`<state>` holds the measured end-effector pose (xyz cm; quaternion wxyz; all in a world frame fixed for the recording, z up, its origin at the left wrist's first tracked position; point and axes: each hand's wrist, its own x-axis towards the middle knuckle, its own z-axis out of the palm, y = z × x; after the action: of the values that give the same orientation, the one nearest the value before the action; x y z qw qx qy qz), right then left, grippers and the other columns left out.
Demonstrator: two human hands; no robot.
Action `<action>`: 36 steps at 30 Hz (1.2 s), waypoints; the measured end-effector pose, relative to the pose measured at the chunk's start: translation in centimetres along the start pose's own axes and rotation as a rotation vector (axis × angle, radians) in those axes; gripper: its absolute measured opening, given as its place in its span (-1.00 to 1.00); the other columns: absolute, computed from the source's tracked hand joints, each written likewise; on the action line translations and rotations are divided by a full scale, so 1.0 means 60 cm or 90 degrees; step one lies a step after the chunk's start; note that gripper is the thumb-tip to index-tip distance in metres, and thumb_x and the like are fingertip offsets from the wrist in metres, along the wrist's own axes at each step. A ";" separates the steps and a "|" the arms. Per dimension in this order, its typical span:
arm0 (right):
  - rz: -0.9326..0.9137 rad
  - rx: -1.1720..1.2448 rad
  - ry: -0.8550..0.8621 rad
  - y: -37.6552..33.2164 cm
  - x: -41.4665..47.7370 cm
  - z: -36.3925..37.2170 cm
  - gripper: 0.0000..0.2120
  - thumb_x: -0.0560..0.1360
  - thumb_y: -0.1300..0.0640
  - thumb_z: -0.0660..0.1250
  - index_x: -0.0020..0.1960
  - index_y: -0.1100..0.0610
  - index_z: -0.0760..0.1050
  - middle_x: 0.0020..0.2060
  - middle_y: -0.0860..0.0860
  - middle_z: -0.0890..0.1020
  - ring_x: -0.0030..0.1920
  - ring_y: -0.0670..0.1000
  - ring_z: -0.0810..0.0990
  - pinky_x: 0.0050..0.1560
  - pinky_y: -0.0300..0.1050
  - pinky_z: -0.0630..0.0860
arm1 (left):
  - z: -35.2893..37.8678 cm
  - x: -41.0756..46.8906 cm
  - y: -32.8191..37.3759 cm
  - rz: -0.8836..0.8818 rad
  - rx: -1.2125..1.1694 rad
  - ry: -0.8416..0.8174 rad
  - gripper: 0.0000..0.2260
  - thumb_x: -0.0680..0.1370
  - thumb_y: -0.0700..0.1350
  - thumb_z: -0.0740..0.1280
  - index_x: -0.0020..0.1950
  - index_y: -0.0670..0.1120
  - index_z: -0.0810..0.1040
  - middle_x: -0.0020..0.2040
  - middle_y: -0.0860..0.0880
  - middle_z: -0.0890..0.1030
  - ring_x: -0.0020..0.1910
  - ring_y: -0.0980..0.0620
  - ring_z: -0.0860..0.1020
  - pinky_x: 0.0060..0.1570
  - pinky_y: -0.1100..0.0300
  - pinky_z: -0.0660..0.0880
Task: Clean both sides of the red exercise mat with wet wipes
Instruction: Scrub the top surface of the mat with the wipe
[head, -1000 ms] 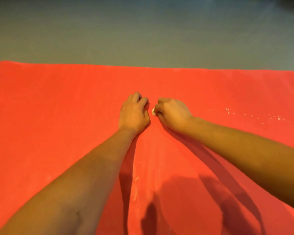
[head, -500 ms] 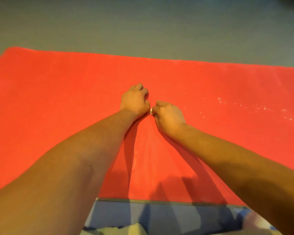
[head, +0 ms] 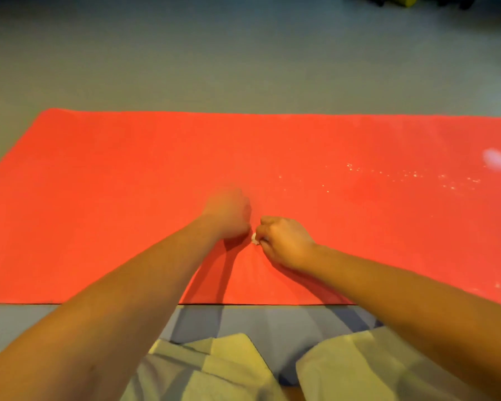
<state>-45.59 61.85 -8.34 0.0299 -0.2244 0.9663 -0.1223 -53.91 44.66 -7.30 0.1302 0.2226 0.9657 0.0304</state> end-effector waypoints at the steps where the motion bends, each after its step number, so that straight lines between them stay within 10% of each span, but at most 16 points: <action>1: 0.026 -0.001 -0.001 0.005 0.014 -0.004 -0.81 0.50 0.14 0.28 0.01 0.00 0.66 -0.07 -0.01 0.57 -0.05 0.14 0.61 -0.24 -0.07 0.36 | 0.002 -0.019 0.003 0.002 0.007 -0.010 -0.59 0.42 0.11 0.44 0.23 0.03 0.61 0.18 -0.04 0.51 0.20 -0.12 0.57 0.06 0.03 0.53; 10: 0.135 0.029 -0.011 -0.020 -0.003 -0.001 -0.77 0.46 0.16 0.30 0.02 -0.01 0.67 -0.03 0.00 0.61 -0.03 0.18 0.63 -0.13 0.01 0.55 | 0.024 -0.134 0.058 -0.034 0.028 -0.126 -0.01 0.16 0.33 0.67 0.47 -0.04 0.42 0.42 -0.06 0.39 0.41 -0.12 0.44 0.31 -0.03 0.49; 23: 0.058 -0.003 -0.105 -0.080 -0.122 0.022 -0.81 0.41 0.28 0.31 -0.05 0.06 0.59 -0.05 0.02 0.58 -0.09 0.15 0.59 -0.25 -0.05 0.46 | 0.016 -0.143 0.093 -0.106 -0.016 -0.160 0.21 0.22 0.21 0.70 0.69 0.04 0.06 0.67 -0.13 0.09 0.64 -0.16 0.15 0.53 -0.06 0.32; 36: 0.094 -0.015 -0.096 -0.092 -0.117 0.020 -0.75 0.39 0.29 0.35 -0.02 0.04 0.66 -0.04 0.01 0.63 -0.07 0.14 0.62 -0.24 -0.11 0.41 | 0.007 -0.152 0.092 -0.102 0.001 -0.157 0.16 0.24 0.29 0.66 0.68 0.11 0.10 0.67 -0.09 0.09 0.65 -0.12 0.13 0.51 -0.05 0.35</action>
<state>-36.80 59.90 -8.12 0.1088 -0.1613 0.9767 -0.0910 -43.59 45.62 -4.90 0.2499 0.1468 0.9570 -0.0085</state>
